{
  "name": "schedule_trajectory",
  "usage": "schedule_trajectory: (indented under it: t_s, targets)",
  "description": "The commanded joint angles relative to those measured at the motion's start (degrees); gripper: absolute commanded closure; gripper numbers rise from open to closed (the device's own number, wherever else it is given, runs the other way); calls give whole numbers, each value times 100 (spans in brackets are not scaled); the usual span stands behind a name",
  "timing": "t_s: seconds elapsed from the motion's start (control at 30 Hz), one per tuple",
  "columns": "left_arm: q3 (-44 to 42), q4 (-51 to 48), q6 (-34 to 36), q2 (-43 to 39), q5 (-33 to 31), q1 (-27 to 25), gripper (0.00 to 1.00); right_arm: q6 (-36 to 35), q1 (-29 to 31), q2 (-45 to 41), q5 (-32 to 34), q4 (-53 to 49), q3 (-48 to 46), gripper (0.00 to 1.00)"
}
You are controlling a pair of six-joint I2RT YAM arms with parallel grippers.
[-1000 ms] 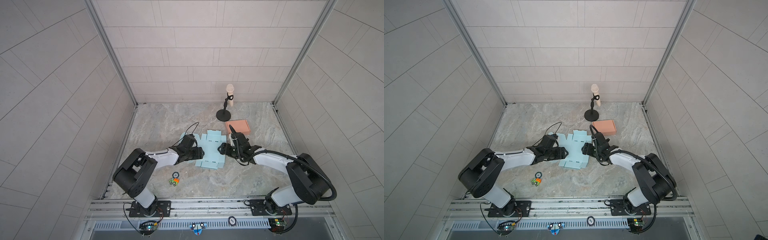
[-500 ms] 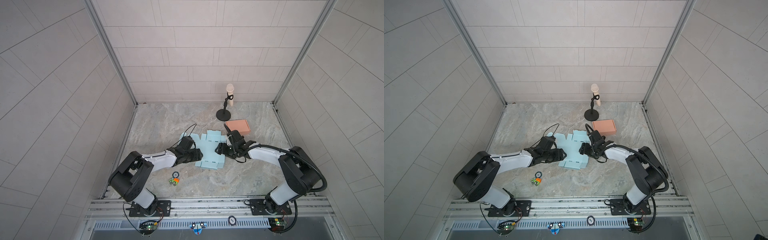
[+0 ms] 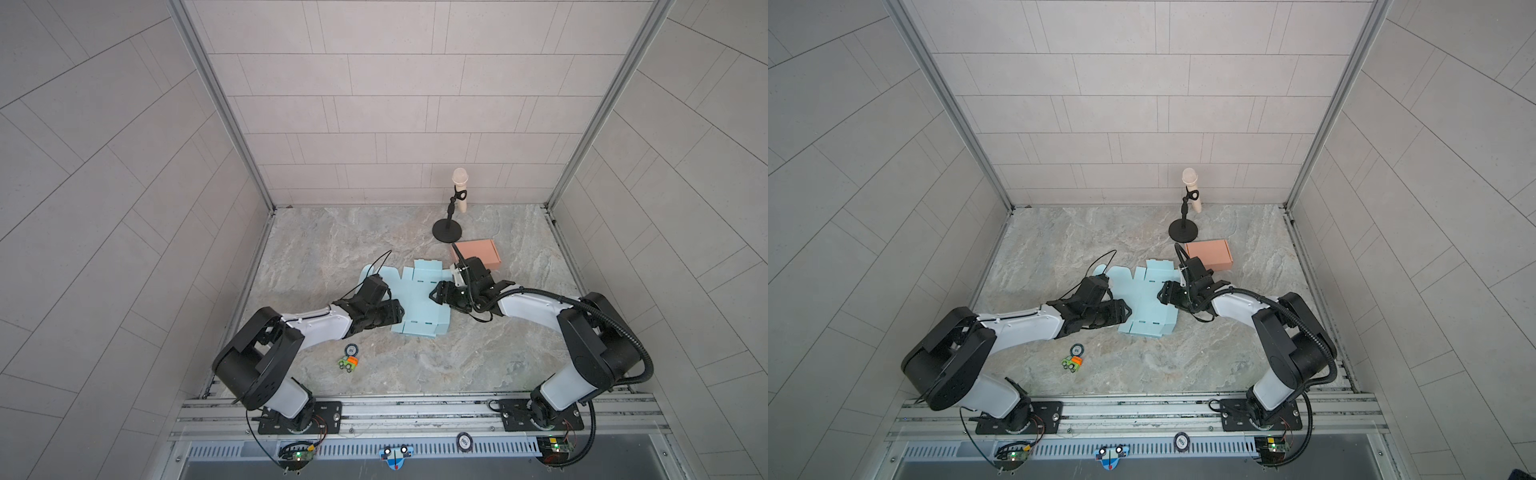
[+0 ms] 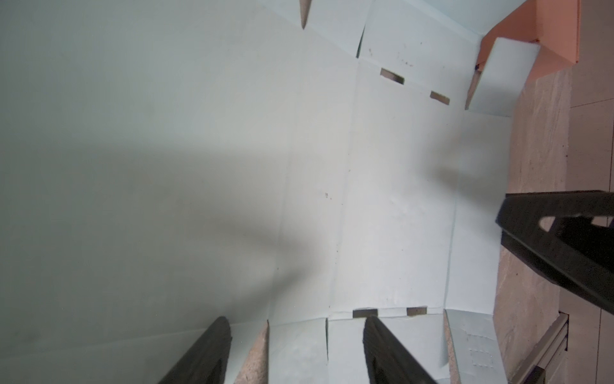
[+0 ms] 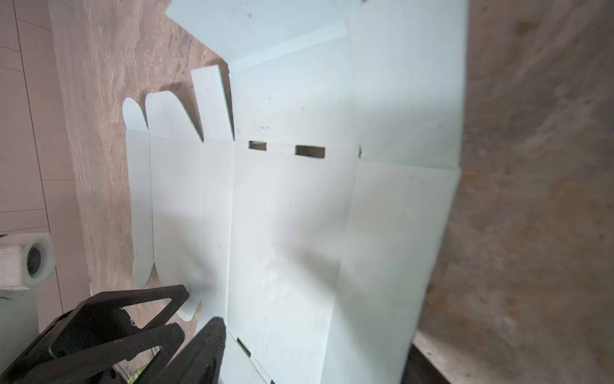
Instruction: Fold the paper box
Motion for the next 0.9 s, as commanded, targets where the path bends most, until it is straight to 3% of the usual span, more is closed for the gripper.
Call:
schedule_trajectory:
  t_s: [0.0, 0.3, 0.87]
  targets:
    - [172, -456, -57, 206, 37, -164, 33, 70, -83, 32, -9, 113, -120, 35]
    - [405, -650, -26, 433, 277, -345, 33, 97, -93, -89, 174, 61, -288, 70]
    - [264, -555, 53, 367, 248, -346, 33, -118, -97, -181, 464, -340, -232, 78]
